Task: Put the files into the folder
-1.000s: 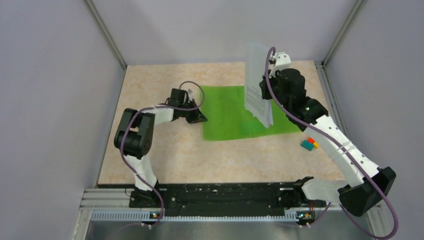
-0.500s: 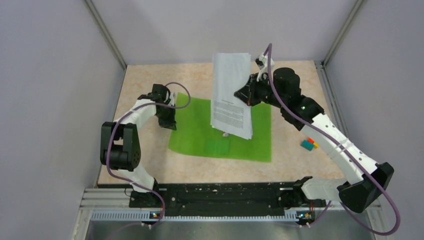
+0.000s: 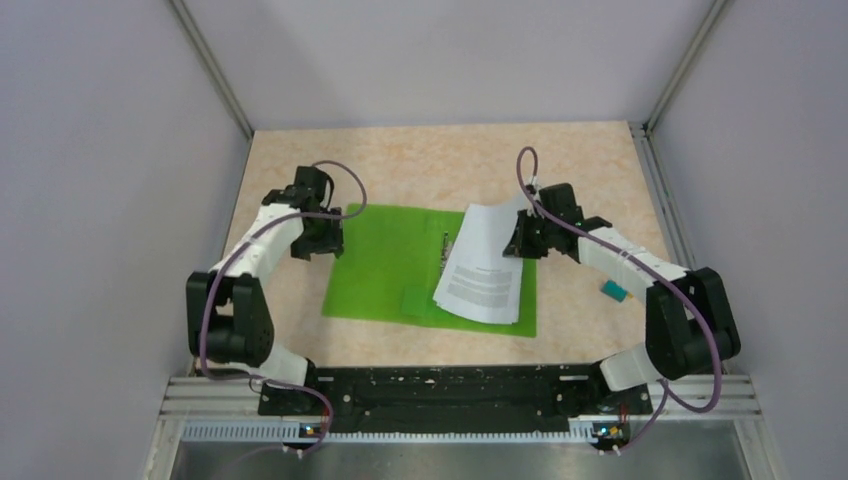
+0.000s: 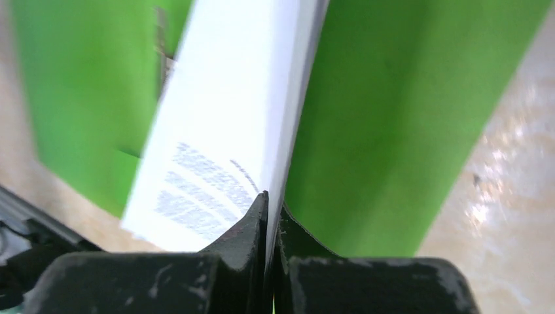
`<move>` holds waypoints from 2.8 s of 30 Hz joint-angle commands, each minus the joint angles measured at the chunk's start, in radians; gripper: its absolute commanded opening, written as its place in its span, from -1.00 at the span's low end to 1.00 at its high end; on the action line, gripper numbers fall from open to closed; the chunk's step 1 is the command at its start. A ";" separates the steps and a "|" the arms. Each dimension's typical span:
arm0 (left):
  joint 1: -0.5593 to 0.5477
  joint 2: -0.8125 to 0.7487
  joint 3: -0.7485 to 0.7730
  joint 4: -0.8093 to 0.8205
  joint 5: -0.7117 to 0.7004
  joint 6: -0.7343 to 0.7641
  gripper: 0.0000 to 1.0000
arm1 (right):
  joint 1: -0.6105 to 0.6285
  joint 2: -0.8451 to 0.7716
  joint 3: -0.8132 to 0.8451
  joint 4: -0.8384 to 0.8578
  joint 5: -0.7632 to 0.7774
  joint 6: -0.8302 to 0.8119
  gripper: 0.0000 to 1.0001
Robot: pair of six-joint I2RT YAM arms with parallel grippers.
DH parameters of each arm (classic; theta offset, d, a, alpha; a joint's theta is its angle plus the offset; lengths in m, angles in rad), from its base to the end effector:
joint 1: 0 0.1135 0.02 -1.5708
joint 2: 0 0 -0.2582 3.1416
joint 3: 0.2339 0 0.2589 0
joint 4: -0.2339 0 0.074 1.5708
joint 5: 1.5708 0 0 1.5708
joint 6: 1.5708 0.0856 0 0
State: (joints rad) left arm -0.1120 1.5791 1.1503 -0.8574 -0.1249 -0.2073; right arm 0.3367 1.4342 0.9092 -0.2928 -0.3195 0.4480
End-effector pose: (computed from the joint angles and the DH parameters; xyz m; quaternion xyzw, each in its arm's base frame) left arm 0.3199 -0.0253 0.1690 -0.0559 0.9864 0.0385 0.1496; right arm 0.3111 0.1374 0.1817 -0.0073 0.9199 0.2755 0.2788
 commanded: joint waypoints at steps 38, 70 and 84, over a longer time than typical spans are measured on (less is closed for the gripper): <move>-0.255 -0.102 -0.451 0.596 -0.093 -0.737 -0.34 | 0.071 0.102 0.015 0.010 0.088 -0.212 -1.00; -0.266 -0.132 -0.440 0.577 -0.116 -0.747 -0.35 | -0.072 0.164 0.053 0.002 0.127 -0.135 0.47; -0.274 -0.144 -0.440 0.574 -0.112 -0.754 -0.35 | -0.084 0.238 0.091 0.004 0.188 -0.105 0.47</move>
State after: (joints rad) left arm -0.3782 1.4681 0.7174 -0.2638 -0.2268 -0.9451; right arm 0.2634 1.6802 0.9764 -0.3111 -0.1585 0.3256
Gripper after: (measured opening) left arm 0.326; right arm 0.736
